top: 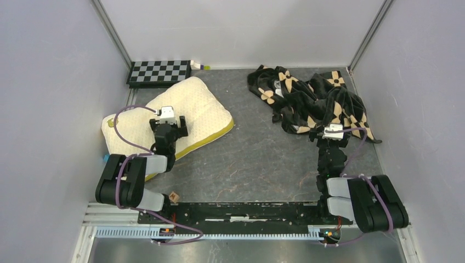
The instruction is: Remove the pillowcase from the pillow
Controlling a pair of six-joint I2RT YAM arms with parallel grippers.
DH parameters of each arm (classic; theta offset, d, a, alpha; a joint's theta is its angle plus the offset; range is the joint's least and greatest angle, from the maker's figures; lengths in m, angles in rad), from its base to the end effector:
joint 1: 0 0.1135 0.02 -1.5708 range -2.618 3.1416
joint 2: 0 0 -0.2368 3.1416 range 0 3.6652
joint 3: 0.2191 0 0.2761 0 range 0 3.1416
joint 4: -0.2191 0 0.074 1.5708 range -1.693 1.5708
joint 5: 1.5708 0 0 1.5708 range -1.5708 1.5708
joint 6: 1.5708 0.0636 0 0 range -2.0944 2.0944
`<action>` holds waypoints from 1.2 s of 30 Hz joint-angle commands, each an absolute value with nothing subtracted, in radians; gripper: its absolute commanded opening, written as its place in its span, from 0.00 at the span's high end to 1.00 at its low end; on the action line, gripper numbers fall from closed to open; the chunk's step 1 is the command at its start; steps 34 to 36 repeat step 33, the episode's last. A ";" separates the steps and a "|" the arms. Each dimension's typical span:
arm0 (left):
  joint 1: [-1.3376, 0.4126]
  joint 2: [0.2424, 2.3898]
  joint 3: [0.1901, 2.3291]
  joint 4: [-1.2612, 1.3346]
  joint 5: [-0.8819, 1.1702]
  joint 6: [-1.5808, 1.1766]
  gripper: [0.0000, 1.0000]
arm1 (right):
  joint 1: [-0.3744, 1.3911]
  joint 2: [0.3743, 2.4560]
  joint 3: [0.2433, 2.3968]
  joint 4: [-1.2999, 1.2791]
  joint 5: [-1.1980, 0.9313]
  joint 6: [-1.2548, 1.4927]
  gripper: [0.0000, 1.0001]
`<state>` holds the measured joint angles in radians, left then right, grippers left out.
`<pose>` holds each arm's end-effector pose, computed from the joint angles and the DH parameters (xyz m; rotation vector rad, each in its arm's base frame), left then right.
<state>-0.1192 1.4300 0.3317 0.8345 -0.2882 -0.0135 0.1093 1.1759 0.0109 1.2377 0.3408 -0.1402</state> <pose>0.2932 -0.0169 0.1001 -0.1055 1.8237 0.1707 0.2250 0.0033 0.1179 0.0878 1.5061 -0.2799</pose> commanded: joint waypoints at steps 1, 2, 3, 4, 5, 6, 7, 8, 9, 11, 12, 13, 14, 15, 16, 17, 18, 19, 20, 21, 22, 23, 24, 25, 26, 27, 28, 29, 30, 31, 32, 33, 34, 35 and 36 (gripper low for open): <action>-0.105 1.444 0.348 0.896 -0.263 -0.018 0.00 | 0.108 1.351 -0.196 1.603 0.386 -0.138 0.02; -0.105 1.443 0.347 0.894 -0.263 -0.019 0.00 | 0.108 1.402 -0.200 1.676 0.383 -0.153 0.03; -0.105 1.443 0.347 0.895 -0.262 -0.018 0.00 | 0.109 1.404 -0.203 1.692 0.362 -0.161 0.03; -0.105 1.443 0.347 0.896 -0.262 -0.018 0.00 | 0.108 1.373 -0.186 1.603 0.352 -0.154 0.03; -0.104 1.443 0.346 0.896 -0.263 -0.017 0.00 | 0.109 1.358 -0.165 1.538 0.351 -0.148 0.03; -0.104 1.443 0.344 0.898 -0.259 -0.016 0.00 | 0.109 1.368 -0.148 1.523 0.341 -0.152 0.03; -0.104 1.441 0.334 0.911 -0.236 -0.009 0.01 | 0.109 1.384 -0.135 1.528 0.320 -0.168 0.03; -0.101 1.446 0.313 0.949 -0.200 -0.003 0.01 | 0.109 1.385 -0.117 1.489 0.298 -0.178 0.03; -0.094 1.478 0.275 1.051 -0.177 -0.002 0.05 | 0.108 1.377 -0.082 1.408 0.274 -0.184 0.04; -0.094 1.463 0.284 1.001 -0.174 -0.002 0.05 | 0.106 1.382 -0.079 1.411 0.257 -0.188 0.04; -0.094 1.468 0.285 1.002 -0.173 -0.001 0.05 | 0.107 1.384 -0.078 1.415 0.256 -0.189 0.04; -0.094 1.489 0.272 1.073 -0.180 -0.002 0.00 | 0.107 1.382 -0.074 1.401 0.258 -0.188 0.04; -0.094 1.477 0.276 1.045 -0.198 -0.002 0.00 | 0.106 1.382 -0.074 1.403 0.258 -0.187 0.04; -0.094 1.470 0.281 1.027 -0.202 -0.008 0.00 | 0.106 1.384 -0.076 1.408 0.257 -0.187 0.04; -0.094 1.474 0.273 1.055 -0.205 -0.008 0.00 | 0.105 1.384 -0.076 1.408 0.256 -0.188 0.02; -0.094 1.479 0.272 1.065 -0.207 -0.006 0.00 | 0.106 1.384 -0.078 1.413 0.257 -0.189 0.02; -0.094 1.476 0.276 1.048 -0.204 -0.007 0.00 | 0.107 1.379 -0.082 1.415 0.259 -0.188 0.02; -0.094 1.473 0.275 1.045 -0.205 -0.007 0.00 | 0.107 1.380 -0.083 1.417 0.258 -0.189 0.02; -0.094 1.477 0.275 1.054 -0.204 -0.007 0.00 | 0.106 1.382 -0.081 1.418 0.257 -0.189 0.02; -0.095 1.478 0.273 1.057 -0.204 -0.005 0.00 | 0.107 1.381 -0.081 1.416 0.259 -0.189 0.02; -0.094 1.475 0.275 1.050 -0.204 -0.006 0.00 | 0.107 1.381 -0.081 1.415 0.258 -0.189 0.02; -0.094 1.476 0.275 1.053 -0.204 -0.006 0.00 | 0.107 1.381 -0.080 1.416 0.259 -0.189 0.02; -0.094 1.477 0.274 1.055 -0.204 -0.006 0.00 | 0.107 1.382 -0.081 1.416 0.258 -0.189 0.02; -0.094 1.478 0.275 1.052 -0.204 -0.007 0.00 | 0.107 1.381 -0.082 1.416 0.258 -0.189 0.02; -0.094 1.477 0.275 1.053 -0.203 -0.006 0.00 | 0.107 1.382 -0.082 1.417 0.256 -0.189 0.02; -0.094 1.477 0.275 1.052 -0.203 -0.007 0.00 | 0.107 1.381 -0.082 1.416 0.258 -0.189 0.02; -0.095 1.478 0.277 1.050 -0.202 -0.007 0.00 | 0.106 1.381 -0.082 1.416 0.259 -0.189 0.02; -0.094 1.478 0.279 1.046 -0.200 -0.006 0.00 | 0.107 1.382 -0.082 1.416 0.258 -0.189 0.02; -0.094 1.478 0.281 1.042 -0.200 -0.006 0.00 | 0.107 1.381 -0.082 1.416 0.259 -0.189 0.02; -0.091 1.478 0.282 1.040 -0.197 -0.007 0.00 | 0.107 1.382 -0.083 1.416 0.259 -0.189 0.02; -0.091 1.478 0.282 1.040 -0.196 -0.007 0.00 | 0.107 1.381 -0.081 1.417 0.258 -0.189 0.02; -0.091 1.479 0.280 1.043 -0.196 -0.008 0.00 | 0.107 1.381 -0.082 1.416 0.258 -0.189 0.02; -0.091 1.479 0.280 1.043 -0.196 -0.008 0.00 | 0.107 1.381 -0.082 1.416 0.258 -0.189 0.02; -0.091 1.479 0.280 1.043 -0.196 -0.008 0.00 | 0.107 1.381 -0.082 1.416 0.258 -0.189 0.02; -0.091 1.479 0.280 1.043 -0.196 -0.008 0.00 | 0.107 1.381 -0.082 1.416 0.258 -0.189 0.02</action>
